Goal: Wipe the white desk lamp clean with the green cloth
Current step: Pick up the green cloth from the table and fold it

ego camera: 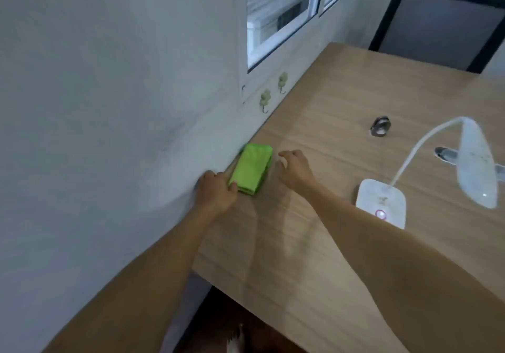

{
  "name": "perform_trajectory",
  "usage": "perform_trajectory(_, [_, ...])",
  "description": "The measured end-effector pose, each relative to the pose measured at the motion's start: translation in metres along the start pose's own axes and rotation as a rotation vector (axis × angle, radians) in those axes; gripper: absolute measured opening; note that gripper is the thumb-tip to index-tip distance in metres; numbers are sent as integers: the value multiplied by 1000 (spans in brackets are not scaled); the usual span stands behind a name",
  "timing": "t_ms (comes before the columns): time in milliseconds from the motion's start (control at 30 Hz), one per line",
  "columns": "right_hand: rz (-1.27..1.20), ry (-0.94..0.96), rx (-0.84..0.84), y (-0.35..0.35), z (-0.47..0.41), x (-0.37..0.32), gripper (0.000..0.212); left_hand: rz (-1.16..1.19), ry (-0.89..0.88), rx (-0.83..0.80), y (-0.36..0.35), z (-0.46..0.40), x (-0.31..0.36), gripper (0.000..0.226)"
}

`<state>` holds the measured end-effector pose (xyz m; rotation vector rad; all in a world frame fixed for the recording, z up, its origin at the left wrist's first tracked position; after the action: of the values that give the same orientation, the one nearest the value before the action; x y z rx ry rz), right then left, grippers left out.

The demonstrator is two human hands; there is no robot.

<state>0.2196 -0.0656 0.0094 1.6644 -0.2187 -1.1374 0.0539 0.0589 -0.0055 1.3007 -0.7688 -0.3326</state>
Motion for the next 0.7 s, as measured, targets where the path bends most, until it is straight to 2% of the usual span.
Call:
perform_trajectory(133, [11, -22, -105, -20, -36, -22, 44, 124, 3, -75, -8, -12, 1, 51])
perform_trajectory(300, [-3, -128, -276, -49, -55, -21, 66, 266, 54, -126, -25, -18, 1, 46])
perform_trajectory(400, [15, -178, -299, -54, -54, -17, 72, 346, 108, -160, -33, -19, -3, 43])
perform_trajectory(567, [-76, -339, -231, -47, -38, 0, 54, 448, 141, -198, -30, -13, -3, 32])
perform_trajectory(633, [-247, -425, -189, -42, -26, 10, 41, 502, 144, -199, -27, -11, -2, 33])
perform_trajectory(700, [-467, -510, -142, -33, -6, 23, 33, 579, 142, -217, -23, -9, 3, 21])
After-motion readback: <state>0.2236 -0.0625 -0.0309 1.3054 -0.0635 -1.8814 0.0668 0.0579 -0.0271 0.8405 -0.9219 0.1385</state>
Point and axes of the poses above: each hand's wrist, its own z-axis away from the middle knuckle, its own y-axis out of the back of the hand, x = y × z, the point moved 8 cm from there along -z, towards the middle knuckle
